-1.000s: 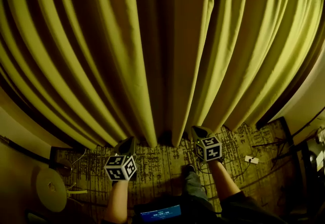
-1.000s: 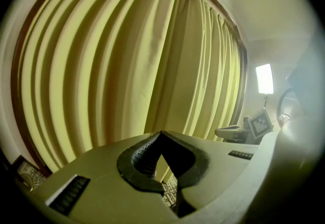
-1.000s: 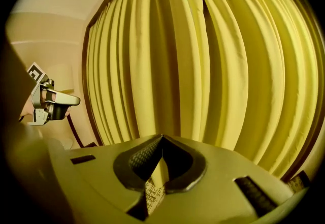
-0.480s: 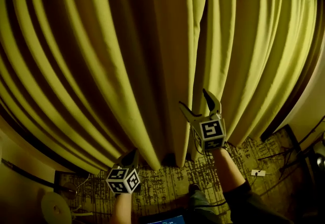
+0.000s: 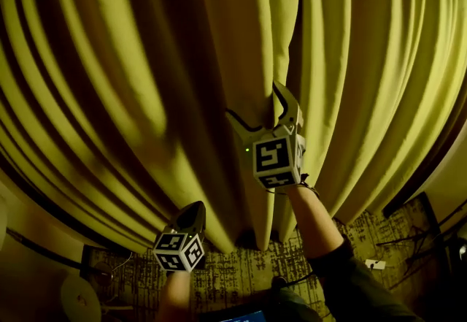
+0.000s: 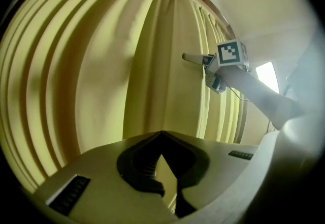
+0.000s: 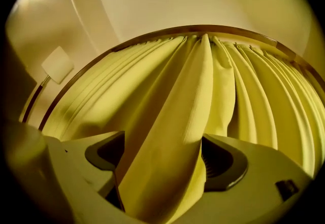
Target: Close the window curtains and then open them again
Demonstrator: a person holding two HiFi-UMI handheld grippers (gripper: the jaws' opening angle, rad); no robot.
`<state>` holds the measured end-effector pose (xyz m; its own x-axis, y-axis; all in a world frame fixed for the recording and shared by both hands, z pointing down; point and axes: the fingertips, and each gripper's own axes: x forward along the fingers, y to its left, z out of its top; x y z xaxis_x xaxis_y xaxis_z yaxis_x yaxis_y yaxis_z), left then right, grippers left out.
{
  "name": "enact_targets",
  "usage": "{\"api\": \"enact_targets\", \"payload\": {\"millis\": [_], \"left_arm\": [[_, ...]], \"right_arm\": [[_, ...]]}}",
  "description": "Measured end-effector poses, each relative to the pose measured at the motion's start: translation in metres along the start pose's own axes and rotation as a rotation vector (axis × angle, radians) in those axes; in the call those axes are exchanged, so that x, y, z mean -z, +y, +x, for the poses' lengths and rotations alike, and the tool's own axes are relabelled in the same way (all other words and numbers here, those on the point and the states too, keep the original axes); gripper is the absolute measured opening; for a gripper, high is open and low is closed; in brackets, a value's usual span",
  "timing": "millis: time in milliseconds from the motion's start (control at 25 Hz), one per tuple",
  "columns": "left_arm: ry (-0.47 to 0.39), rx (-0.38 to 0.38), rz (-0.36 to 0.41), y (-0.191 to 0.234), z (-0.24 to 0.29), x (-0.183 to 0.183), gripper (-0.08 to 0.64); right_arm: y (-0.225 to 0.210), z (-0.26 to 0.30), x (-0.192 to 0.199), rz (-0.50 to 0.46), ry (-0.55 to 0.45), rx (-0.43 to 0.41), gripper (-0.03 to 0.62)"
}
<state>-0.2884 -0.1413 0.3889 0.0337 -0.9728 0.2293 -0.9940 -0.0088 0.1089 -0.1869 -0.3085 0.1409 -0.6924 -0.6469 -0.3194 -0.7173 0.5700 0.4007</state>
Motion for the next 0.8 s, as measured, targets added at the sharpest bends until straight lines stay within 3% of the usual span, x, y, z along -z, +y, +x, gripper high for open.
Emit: {"api": "enact_targets", "payload": {"millis": [360,560,680,800], "left_arm": [[-0.026,-0.102,-0.005,-0.008,0.046,-0.016,-0.011],[0.016,-0.186,-0.012,-0.003,0.042,-0.002,-0.011],[0.018,-0.210,-0.013,0.009,0.039,0.000,-0.011],[-0.014,-0.218,-0.012,0.021,0.038,-0.004,-0.011]], "right_arm": [[0.001,0.071,0.009,-0.048,0.006,-0.039,0.514],[0.013,0.092,0.011,-0.061,-0.023,-0.069,0.506],[0.021,0.098,0.013,-0.089,-0.034,-0.094,0.433],[0.028,0.098,0.009,-0.119,-0.067,-0.110,0.177]]}}
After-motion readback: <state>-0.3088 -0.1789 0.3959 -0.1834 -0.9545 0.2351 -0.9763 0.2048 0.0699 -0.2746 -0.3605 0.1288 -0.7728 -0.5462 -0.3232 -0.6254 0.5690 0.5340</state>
